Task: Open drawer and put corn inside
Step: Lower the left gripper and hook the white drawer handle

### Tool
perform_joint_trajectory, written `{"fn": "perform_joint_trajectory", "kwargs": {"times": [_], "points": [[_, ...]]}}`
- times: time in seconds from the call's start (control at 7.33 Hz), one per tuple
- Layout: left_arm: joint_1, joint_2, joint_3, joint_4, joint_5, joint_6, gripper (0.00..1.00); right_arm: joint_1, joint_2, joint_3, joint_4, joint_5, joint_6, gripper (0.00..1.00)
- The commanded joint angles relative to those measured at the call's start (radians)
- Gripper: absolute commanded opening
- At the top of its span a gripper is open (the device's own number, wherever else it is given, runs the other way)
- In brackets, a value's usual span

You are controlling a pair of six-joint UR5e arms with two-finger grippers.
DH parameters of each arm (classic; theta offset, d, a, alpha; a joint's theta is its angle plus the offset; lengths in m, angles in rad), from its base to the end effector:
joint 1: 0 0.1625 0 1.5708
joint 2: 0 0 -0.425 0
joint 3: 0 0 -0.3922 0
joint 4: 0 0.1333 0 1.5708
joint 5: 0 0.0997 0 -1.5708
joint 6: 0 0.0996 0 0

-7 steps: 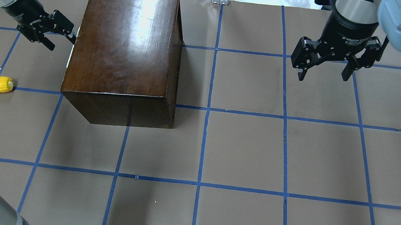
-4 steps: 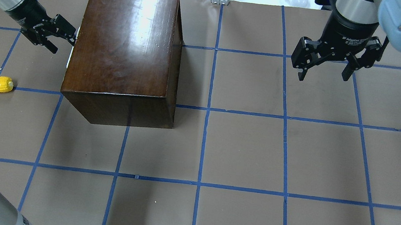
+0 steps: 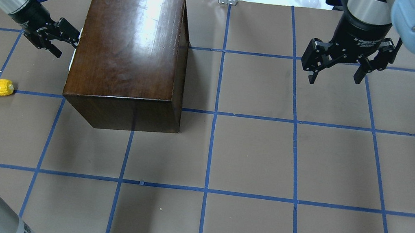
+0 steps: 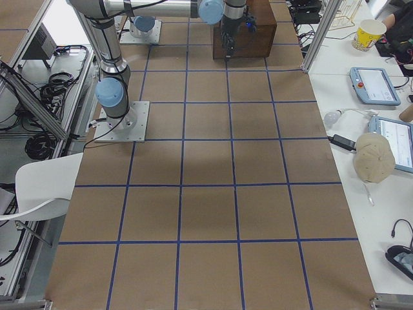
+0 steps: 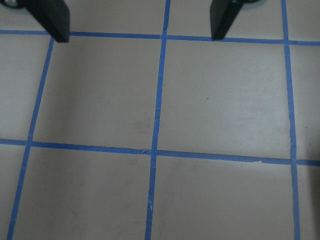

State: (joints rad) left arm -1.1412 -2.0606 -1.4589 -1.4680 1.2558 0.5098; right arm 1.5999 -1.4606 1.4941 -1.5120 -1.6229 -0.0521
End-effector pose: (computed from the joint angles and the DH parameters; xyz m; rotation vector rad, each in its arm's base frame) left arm 0.1151 -0.6454 0.2746 -0.0496 -2.7351 -0.1410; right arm 0.1434 -0.5249 0.4636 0.1290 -3.0846 -0.1435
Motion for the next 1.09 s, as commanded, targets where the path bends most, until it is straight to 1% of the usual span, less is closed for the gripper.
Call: {"fn": "perform_joint_trajectory", "kwargs": {"times": [0.0,0.27,0.41,0.82,0.95], "points": [[0.0,-0.001,-0.012,0.0,0.001,-0.032,1.0,0.002,0.0,0.0,0.001,0.0,0.0,1.0],[0.0,-0.003,-0.006,0.0,0.004,-0.06,0.99,0.0,0.0,0.0,-0.001,0.0,0.0,1.0],[0.0,-0.001,-0.014,0.038,0.011,-0.068,0.98,0.0,0.0,0.0,0.001,0.0,0.0,1.0],[0.0,-0.001,-0.014,0.046,0.023,-0.094,0.98,0.0,0.0,0.0,-0.001,0.0,0.0,1.0],[0.0,-0.001,-0.012,0.046,0.055,-0.096,0.98,0.0,0.0,0.0,-0.001,0.0,0.0,1.0]]}}
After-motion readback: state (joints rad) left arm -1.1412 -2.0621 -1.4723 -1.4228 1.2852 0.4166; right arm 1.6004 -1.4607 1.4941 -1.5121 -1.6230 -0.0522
